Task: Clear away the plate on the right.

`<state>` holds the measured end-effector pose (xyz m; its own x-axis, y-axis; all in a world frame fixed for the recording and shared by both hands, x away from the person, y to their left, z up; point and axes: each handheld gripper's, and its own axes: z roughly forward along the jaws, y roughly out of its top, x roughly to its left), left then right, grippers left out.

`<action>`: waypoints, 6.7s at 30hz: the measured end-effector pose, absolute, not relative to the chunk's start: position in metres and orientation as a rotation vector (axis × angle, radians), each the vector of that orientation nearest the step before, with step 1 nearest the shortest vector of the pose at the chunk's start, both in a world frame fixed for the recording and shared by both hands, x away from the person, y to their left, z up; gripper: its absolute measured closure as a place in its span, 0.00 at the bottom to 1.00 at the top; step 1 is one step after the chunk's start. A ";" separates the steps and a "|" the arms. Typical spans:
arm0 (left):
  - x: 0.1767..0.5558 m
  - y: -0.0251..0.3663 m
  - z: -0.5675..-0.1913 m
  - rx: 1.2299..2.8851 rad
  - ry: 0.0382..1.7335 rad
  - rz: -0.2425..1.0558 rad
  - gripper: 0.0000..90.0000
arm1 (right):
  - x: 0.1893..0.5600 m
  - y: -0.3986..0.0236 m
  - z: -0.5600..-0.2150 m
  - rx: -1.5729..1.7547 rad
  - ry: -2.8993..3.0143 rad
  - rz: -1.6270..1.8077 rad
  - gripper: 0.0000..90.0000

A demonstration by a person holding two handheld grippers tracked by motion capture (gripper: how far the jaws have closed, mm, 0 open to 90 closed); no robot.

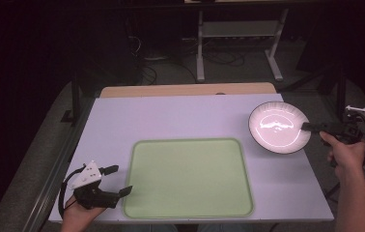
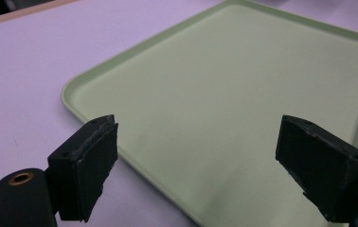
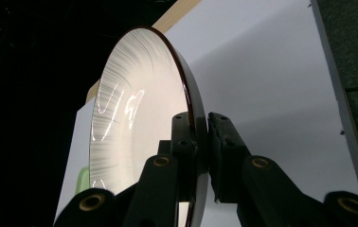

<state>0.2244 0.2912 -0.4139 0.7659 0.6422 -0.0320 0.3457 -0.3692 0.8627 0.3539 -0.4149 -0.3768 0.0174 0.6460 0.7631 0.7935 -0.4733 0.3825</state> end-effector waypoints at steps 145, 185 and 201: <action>0.223 0.294 -0.414 1.983 0.748 0.388 0.15 | 0.352 -0.140 -0.438 -1.659 -1.993 -1.172 0.90; 0.223 0.293 -0.414 1.991 0.744 0.387 0.15 | 0.334 -0.135 -0.450 -1.709 -2.067 -1.177 0.89; 0.224 0.293 -0.416 1.998 0.746 0.385 0.15 | 0.331 -0.147 -0.437 -1.680 -2.143 -1.287 0.81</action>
<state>0.2243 0.2926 -0.4156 0.7657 0.6426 -0.0292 0.3485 -0.3762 0.8585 0.3314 -0.1468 -0.4366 -0.3722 0.7350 0.5668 0.8457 0.0170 0.5333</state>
